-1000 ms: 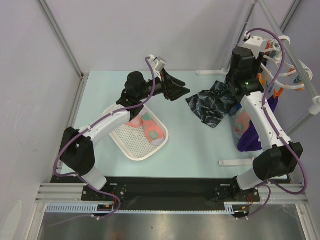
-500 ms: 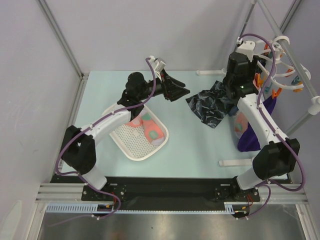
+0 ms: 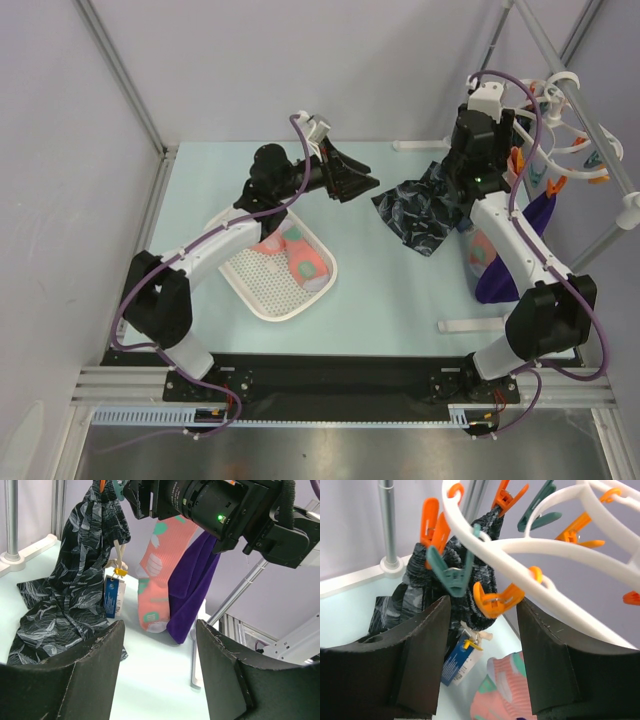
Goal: Clip the socks to the hanger
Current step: Open the clamp at the hanger.
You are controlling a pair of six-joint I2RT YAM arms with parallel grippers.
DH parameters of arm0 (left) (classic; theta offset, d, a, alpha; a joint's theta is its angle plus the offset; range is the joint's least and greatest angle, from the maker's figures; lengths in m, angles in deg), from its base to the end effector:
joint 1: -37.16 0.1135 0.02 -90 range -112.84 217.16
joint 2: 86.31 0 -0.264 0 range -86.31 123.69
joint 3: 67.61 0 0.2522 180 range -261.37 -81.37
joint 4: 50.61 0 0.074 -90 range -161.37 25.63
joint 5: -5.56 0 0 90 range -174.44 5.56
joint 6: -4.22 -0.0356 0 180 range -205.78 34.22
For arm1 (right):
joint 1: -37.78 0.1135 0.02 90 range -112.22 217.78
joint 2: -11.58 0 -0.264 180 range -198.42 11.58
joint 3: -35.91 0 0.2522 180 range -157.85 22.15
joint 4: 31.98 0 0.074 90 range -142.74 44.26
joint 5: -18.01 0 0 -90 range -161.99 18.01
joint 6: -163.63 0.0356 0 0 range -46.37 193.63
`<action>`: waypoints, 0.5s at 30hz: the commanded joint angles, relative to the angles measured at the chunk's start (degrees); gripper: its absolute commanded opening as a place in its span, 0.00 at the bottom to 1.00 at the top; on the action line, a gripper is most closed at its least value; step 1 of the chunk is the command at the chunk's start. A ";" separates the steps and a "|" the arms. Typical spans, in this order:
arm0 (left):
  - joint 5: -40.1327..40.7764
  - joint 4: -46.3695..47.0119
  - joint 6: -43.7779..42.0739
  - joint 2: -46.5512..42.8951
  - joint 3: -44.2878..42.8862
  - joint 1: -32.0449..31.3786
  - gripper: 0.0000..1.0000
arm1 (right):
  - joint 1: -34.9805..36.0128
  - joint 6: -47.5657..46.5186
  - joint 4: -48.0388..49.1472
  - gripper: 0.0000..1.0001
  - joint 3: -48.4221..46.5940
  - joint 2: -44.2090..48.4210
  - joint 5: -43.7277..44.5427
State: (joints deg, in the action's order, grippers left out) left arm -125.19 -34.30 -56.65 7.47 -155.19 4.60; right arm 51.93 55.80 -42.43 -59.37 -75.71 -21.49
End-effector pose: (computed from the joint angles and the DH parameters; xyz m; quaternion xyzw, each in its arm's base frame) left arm 0.3141 -0.2281 0.3674 0.2848 0.5936 -0.5604 0.5024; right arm 0.3498 0.0599 0.4081 0.1038 0.7091 -0.3280 0.6155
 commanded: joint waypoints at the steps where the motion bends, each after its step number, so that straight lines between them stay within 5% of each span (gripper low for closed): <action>1: -1.43 3.51 0.85 0.35 0.35 0.56 0.64 | -1.14 -0.72 3.19 0.61 -1.71 1.51 0.04; 15: -2.05 4.39 1.72 0.97 0.35 0.74 0.64 | -1.58 -2.65 6.35 0.59 -3.21 -0.78 1.17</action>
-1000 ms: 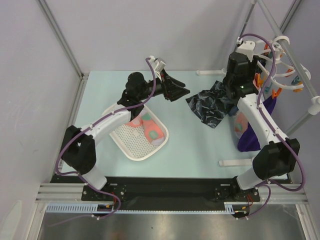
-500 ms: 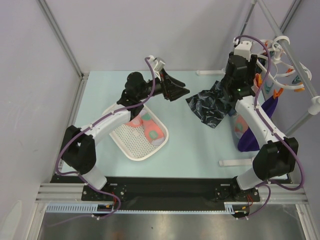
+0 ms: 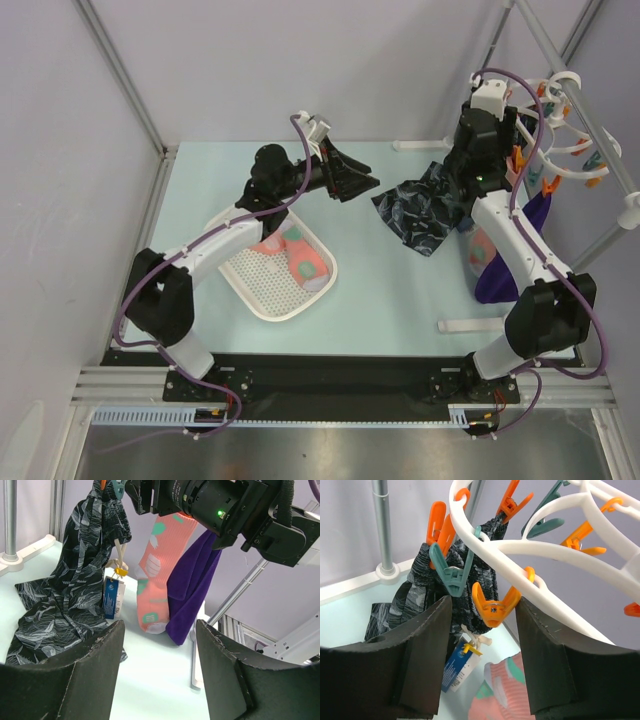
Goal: Clip the socks to the hanger
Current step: Open the clamp at the hanger.
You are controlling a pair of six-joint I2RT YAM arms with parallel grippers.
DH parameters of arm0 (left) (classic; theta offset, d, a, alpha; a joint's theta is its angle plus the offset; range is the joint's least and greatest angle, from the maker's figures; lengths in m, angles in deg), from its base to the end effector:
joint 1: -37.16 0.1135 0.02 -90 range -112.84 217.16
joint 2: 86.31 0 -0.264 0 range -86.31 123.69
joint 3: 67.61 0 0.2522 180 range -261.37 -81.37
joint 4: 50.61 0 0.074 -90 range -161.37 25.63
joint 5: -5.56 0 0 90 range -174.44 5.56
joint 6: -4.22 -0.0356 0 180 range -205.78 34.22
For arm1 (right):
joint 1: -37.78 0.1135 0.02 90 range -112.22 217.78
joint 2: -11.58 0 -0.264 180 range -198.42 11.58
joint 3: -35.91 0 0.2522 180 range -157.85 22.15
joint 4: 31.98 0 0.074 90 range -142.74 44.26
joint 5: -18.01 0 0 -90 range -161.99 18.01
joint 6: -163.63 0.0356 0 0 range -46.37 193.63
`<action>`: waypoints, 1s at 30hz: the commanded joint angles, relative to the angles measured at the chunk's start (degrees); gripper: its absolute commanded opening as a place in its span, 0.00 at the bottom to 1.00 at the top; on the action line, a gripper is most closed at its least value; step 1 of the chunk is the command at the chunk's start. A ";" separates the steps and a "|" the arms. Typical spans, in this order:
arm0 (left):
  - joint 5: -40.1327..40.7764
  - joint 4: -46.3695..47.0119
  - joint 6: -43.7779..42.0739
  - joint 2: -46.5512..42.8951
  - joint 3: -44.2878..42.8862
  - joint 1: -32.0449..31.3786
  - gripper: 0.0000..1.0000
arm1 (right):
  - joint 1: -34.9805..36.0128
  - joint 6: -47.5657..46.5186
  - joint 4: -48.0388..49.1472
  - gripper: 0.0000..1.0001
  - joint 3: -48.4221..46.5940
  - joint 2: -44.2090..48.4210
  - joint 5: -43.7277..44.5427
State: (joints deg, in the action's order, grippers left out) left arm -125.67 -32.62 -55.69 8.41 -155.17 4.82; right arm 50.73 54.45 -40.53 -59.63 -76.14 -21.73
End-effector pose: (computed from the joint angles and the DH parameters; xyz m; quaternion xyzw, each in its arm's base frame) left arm 0.3177 -0.2290 0.3641 0.2830 0.5910 -0.5657 0.5006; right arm 0.3532 0.0531 0.4104 0.1084 0.7017 -0.3363 0.6187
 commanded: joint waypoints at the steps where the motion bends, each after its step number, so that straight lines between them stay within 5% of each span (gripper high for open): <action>1: -1.74 2.79 0.85 0.12 0.32 0.52 0.64 | -0.56 -1.04 4.37 0.58 -3.12 -0.34 1.85; 17: -2.36 3.50 1.47 0.38 0.41 0.70 0.64 | -0.82 2.04 3.58 0.24 -4.44 -0.96 3.79; 21: -2.45 3.50 1.47 0.29 0.50 0.70 0.64 | -0.82 3.71 1.47 0.00 -4.71 -0.69 3.97; 30: -2.36 3.15 1.47 0.12 0.32 0.70 0.64 | -0.73 14.15 -10.74 0.00 -7.34 1.32 0.72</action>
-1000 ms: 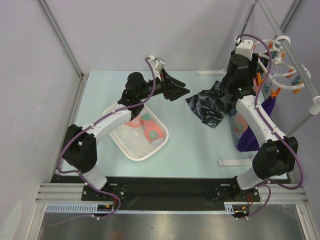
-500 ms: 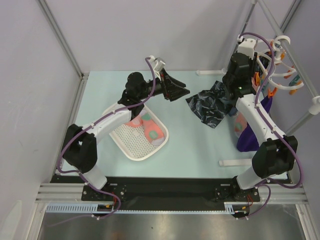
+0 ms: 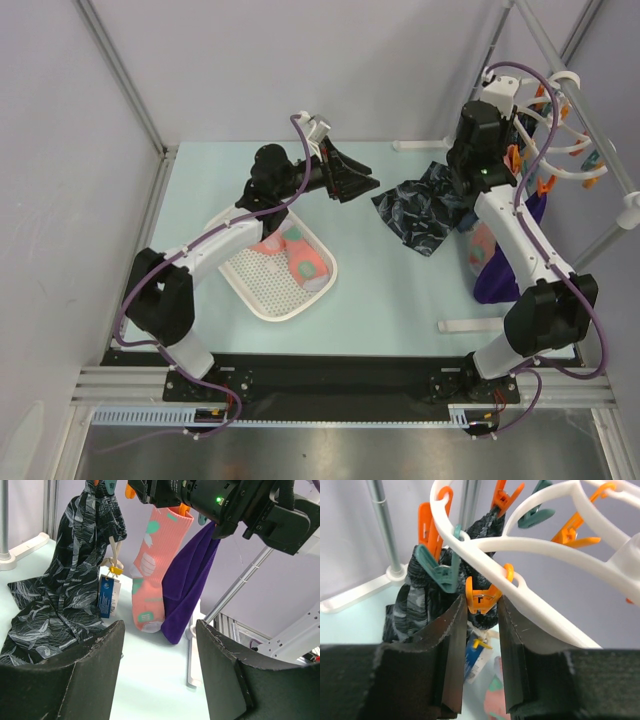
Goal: Clip the socks to the hanger
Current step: Open the clamp at the hanger, then pick up the sock from the bin.
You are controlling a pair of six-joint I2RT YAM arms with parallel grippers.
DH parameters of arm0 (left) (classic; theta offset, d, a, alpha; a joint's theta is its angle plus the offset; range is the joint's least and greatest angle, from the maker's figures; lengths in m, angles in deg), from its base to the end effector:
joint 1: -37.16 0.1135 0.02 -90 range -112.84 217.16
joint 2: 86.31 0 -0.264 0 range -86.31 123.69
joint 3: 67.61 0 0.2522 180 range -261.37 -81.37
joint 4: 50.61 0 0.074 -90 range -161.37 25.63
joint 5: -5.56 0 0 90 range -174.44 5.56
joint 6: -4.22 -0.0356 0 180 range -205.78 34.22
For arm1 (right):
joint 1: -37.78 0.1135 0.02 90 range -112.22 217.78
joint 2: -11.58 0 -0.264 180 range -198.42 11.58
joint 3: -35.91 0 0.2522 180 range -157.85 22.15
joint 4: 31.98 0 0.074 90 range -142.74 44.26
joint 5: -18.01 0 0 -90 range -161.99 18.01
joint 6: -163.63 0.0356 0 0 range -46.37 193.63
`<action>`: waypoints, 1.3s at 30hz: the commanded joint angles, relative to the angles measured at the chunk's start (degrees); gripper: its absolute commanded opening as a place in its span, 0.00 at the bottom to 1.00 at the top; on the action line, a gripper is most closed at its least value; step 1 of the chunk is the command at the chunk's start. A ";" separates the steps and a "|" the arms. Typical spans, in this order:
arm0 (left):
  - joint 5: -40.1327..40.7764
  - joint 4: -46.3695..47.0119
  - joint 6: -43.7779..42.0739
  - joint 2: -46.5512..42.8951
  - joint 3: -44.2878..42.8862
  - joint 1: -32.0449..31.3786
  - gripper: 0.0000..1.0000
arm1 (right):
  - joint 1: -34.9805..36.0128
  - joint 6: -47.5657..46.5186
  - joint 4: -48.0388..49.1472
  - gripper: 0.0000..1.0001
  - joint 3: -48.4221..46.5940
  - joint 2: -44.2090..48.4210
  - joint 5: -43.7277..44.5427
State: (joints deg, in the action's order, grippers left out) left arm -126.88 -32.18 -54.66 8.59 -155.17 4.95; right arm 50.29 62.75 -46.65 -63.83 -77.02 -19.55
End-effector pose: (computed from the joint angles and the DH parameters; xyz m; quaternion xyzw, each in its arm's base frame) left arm 0.3181 -0.2288 0.3636 0.2851 0.5897 -0.5736 0.4919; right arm 0.3542 0.0497 0.4203 0.1639 0.7014 -0.3131 0.6190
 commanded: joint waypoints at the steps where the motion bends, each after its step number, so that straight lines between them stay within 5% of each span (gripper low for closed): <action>1: -0.98 2.53 0.44 -0.06 0.32 0.57 0.64 | -0.30 6.82 -5.76 0.00 -3.41 2.72 -2.08; 13: 3.14 -4.31 -1.05 1.08 -1.69 0.48 0.63 | -0.65 13.86 -15.88 0.00 -5.26 5.28 -8.67; 22: 22.02 -24.41 -7.99 -0.66 -5.39 0.83 0.66 | -1.17 13.86 -16.15 0.00 -5.34 4.49 -11.22; 29: 35.30 -33.48 -7.14 -7.69 5.83 1.09 0.66 | -1.53 13.95 -15.97 0.00 -5.52 3.78 -12.81; 35: 38.21 -24.37 4.73 -14.29 26.21 0.65 0.58 | -1.53 15.18 -16.14 0.00 -4.73 4.48 -13.42; 39: 39.70 -26.80 5.71 -13.86 27.92 -1.71 0.61 | -1.61 15.53 -16.06 0.00 -4.12 5.19 -13.77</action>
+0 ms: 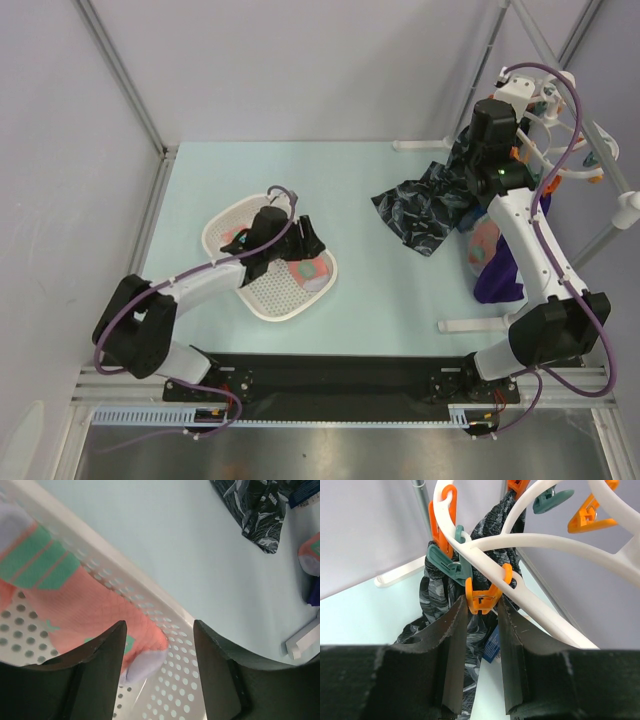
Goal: Clip the socks to the hanger
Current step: Pick up the sock from the bin.
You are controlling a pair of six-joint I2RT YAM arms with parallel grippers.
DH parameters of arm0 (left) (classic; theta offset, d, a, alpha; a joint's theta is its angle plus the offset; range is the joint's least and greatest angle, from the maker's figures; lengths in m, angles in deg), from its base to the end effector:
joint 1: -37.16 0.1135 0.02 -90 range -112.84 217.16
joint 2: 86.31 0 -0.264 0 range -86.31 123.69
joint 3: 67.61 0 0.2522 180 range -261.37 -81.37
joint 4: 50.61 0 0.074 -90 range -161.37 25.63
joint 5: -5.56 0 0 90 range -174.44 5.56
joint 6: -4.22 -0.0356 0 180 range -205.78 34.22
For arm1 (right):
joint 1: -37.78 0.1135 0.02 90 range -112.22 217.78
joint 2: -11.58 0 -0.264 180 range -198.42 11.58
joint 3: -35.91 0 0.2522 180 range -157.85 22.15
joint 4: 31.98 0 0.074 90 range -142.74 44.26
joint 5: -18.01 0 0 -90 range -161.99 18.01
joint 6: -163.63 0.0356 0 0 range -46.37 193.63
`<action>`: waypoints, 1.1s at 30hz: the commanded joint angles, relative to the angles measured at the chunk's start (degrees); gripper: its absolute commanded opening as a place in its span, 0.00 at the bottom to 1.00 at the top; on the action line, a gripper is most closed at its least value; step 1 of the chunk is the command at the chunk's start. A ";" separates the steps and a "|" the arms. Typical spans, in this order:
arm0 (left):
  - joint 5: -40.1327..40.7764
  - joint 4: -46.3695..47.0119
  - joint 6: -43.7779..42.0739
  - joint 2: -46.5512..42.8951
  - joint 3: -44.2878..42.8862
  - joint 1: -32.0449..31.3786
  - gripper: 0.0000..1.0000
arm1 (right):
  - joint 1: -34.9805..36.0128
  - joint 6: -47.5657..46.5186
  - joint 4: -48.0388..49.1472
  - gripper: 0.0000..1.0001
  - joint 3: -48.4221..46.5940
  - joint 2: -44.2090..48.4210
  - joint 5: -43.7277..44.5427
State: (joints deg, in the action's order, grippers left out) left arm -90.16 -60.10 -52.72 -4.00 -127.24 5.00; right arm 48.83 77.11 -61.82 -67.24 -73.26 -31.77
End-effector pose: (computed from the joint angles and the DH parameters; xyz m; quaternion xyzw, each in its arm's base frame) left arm 0.2605 -0.1680 0.2196 0.0173 0.8744 -0.2970 0.3832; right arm 0.3330 0.0416 0.4354 0.1690 0.7401 -0.1891 0.6229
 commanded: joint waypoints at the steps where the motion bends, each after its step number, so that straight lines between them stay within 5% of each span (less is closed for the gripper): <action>1: 4.21 0.31 4.29 -1.35 0.16 -2.37 0.62 | -0.15 1.26 -0.97 0.00 -0.70 1.43 -1.73; 14: 11.96 2.12 12.37 -2.86 10.08 -4.84 0.68 | -0.15 2.23 -0.71 0.00 0.26 1.96 -2.79; 25: 10.55 0.91 16.33 5.68 6.32 -4.23 0.61 | -0.15 2.49 -1.06 0.00 0.70 2.22 -3.31; 29: 12.56 0.30 16.17 2.61 7.45 -3.52 0.57 | -0.15 2.58 -1.06 0.00 0.62 2.31 -3.31; 33: 18.18 -3.82 14.05 -3.28 6.76 -3.26 0.64 | -0.06 2.84 -1.15 0.00 0.44 2.13 -3.75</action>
State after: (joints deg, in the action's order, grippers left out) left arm -77.06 -61.93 -37.90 -1.97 -119.30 0.98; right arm 48.69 78.84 -61.88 -66.84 -72.49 -33.82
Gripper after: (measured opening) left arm 0.626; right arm 0.325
